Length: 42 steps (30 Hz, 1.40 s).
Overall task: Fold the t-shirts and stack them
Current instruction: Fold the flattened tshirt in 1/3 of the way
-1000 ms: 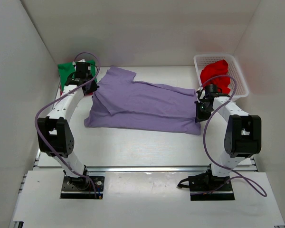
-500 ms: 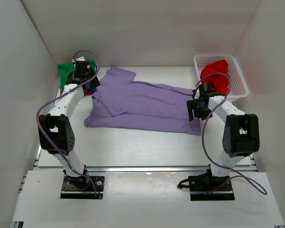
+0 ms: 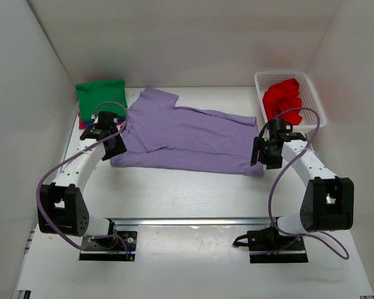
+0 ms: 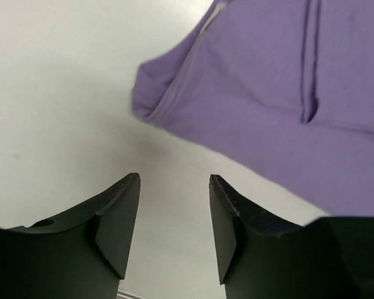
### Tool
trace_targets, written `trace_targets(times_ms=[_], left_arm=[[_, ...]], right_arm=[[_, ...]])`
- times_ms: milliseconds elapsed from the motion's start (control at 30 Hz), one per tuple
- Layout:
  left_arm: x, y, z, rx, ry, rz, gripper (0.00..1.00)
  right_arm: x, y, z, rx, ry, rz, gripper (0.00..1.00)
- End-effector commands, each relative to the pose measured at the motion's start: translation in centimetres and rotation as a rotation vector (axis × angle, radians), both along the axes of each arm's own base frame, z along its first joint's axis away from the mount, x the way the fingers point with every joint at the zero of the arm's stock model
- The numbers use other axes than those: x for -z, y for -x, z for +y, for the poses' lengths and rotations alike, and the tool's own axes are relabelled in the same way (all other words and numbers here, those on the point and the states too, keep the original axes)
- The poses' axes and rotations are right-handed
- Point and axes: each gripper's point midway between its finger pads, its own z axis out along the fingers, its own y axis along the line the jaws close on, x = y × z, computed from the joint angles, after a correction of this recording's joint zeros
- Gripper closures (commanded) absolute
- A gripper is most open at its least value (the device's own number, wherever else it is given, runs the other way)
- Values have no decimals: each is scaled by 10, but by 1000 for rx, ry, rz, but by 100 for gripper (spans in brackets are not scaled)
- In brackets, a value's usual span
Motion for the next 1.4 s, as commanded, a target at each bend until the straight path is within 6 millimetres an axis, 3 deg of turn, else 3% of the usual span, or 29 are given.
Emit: trace_targets(times_ms=[0,167,233,433,733,900,967,1033,1100,1200,1300,1367], left_arm=[[10,15,-6,-9,-13,30,40],[39,20,-8,-24,-84,87,36],[42,15,-9,-28,-89,79,36],[65,17,4,-65,-173,146,35],[86,-5,20,-120,-203,156,36],[96,-15,27,-153,-185,167,46],[97,-20,25,-159,-163,150,60],[101,-19,25,-158,-161,155,83],[101,-19,23,-152,-155,148,96],[100,-12,23,-153,-152,163,100],[92,-1,24,-154,-159,158,100],[90,9,26,-154,-150,166,100]], right_arm=[[-4,7,16,83,-72,-7,39],[0,13,20,114,-103,-6,37],[1,16,21,122,-119,-3,37],[3,18,25,130,-158,-11,37],[9,17,25,126,-157,-2,37],[19,24,28,163,-147,27,39],[25,25,25,186,-134,44,40],[31,26,19,215,-84,60,42],[38,27,17,234,-68,70,44],[48,22,9,270,-43,66,46],[64,24,-5,298,1,112,59],[68,22,-13,297,28,149,82]])
